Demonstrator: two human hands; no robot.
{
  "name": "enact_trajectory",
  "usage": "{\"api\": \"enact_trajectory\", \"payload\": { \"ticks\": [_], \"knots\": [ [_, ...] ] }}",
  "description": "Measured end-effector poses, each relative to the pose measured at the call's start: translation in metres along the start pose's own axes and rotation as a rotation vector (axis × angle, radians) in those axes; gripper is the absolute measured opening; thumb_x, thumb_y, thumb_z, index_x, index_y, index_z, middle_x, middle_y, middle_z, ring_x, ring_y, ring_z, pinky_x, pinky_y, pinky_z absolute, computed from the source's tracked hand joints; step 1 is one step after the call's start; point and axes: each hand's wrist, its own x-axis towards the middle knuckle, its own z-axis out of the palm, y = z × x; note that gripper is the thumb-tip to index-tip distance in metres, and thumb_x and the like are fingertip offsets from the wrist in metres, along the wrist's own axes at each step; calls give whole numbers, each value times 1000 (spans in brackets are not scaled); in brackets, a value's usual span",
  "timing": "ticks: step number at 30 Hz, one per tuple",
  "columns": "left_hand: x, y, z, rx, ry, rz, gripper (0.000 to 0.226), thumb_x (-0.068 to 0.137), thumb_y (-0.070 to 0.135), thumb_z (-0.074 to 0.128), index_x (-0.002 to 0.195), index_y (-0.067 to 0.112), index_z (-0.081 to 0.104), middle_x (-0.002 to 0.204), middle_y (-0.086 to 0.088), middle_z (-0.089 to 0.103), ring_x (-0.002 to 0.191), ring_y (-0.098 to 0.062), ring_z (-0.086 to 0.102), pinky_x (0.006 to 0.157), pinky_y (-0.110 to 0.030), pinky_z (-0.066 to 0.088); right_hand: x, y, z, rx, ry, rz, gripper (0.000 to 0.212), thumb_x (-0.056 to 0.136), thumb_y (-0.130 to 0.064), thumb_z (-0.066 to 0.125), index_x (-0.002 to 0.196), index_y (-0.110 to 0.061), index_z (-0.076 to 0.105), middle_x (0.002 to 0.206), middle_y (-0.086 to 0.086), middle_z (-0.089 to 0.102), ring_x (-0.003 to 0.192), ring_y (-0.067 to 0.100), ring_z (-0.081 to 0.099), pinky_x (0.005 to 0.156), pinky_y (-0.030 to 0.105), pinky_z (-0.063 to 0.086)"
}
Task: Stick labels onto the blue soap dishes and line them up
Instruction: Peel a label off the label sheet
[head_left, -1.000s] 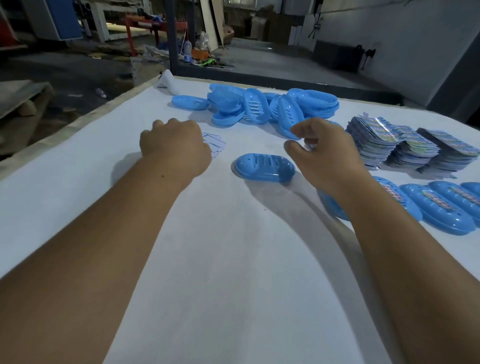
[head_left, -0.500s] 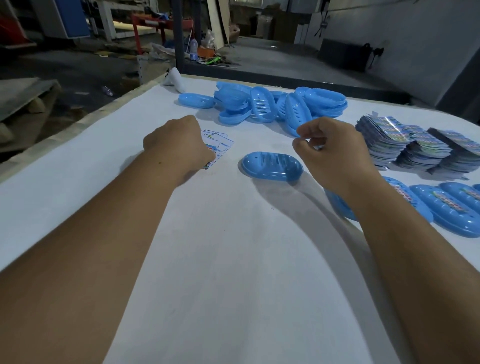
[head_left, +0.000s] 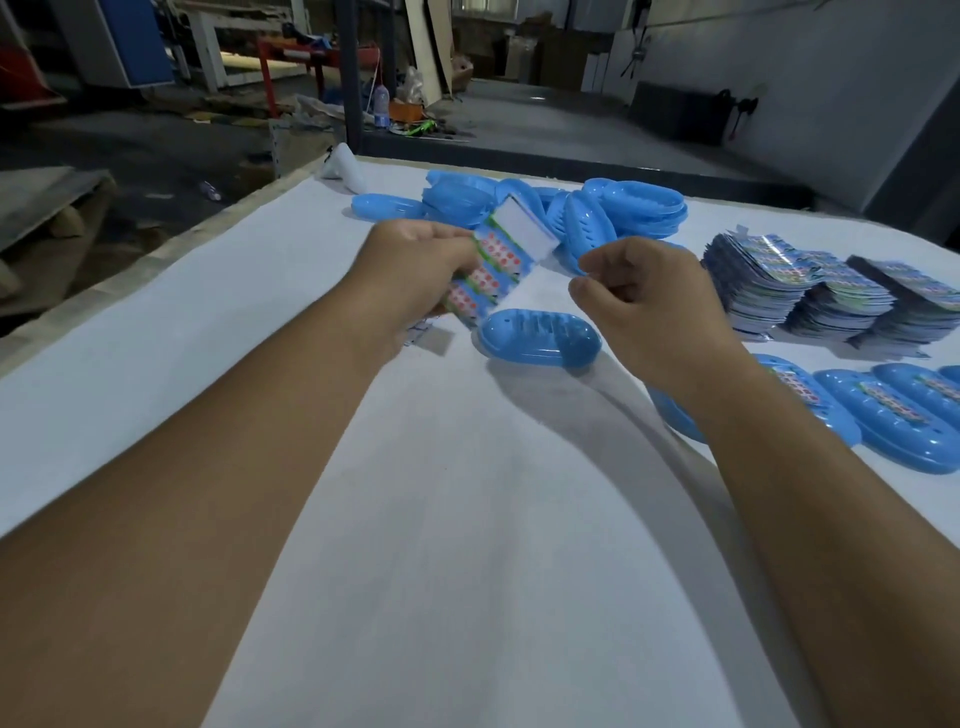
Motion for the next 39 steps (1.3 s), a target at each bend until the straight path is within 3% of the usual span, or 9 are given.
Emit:
{"api": "enact_trajectory", "payload": {
  "ticks": [4,7,11,17,22,27,29,32,39],
  "knots": [
    [-9,-4,15,-130,-159,-41,8,88,12,72,95,15,72,85,0,78,78,-15,77,68,-29,62,-2,-5,-1,209,-40,63,17,88,-41,78,98,-32,68,81,-12,76,78,1,71,64,19,56],
    [-11,-5,20,-119,-191,-35,6,89,16,74,94,18,71,86,0,79,78,-16,77,65,-29,62,-1,-7,-3,301,-75,87,9,90,-27,78,88,-28,69,77,-13,77,73,5,73,67,28,60],
    [-14,-4,22,15,-191,38,3,93,23,71,94,20,70,90,2,78,77,-10,76,68,-27,62,2,-6,-4,309,-59,88,16,95,-17,72,83,-28,71,70,-17,75,63,-6,65,63,15,54],
    [-14,-4,20,195,-141,183,15,97,30,62,89,22,73,76,14,74,68,6,69,49,-10,47,4,-3,-2,240,-32,96,25,98,-23,68,79,-38,64,65,-31,68,64,-12,63,74,25,58],
    [-15,-6,20,249,-152,237,19,98,28,60,86,21,72,72,15,71,64,5,67,49,-8,44,3,-4,-3,236,-48,110,23,100,-23,65,82,-38,64,62,-35,65,62,-15,61,75,28,56],
    [-13,-9,20,301,-165,286,15,97,27,64,83,27,70,70,18,72,65,7,66,50,-7,44,3,-1,-3,215,-13,101,14,96,-25,70,86,-35,66,71,-19,73,61,-5,63,55,31,57],
    [-14,-10,21,298,-188,312,14,97,26,65,83,28,69,69,20,72,66,7,66,52,-6,45,3,0,-2,156,19,91,11,90,-30,77,89,-29,66,74,-10,72,60,-1,61,53,24,49],
    [-16,-10,22,310,-217,386,20,98,20,64,81,29,67,66,18,70,65,8,65,56,-5,45,1,-2,-1,136,12,52,16,85,-31,81,75,-26,70,68,-10,73,58,-2,61,54,18,49],
    [-20,-12,23,334,-224,456,19,97,16,64,83,26,70,72,13,71,69,2,65,76,-19,57,-8,-13,1,160,-44,-48,20,88,-30,77,69,-36,73,65,-16,73,54,-6,61,51,10,44]
  ]
}}
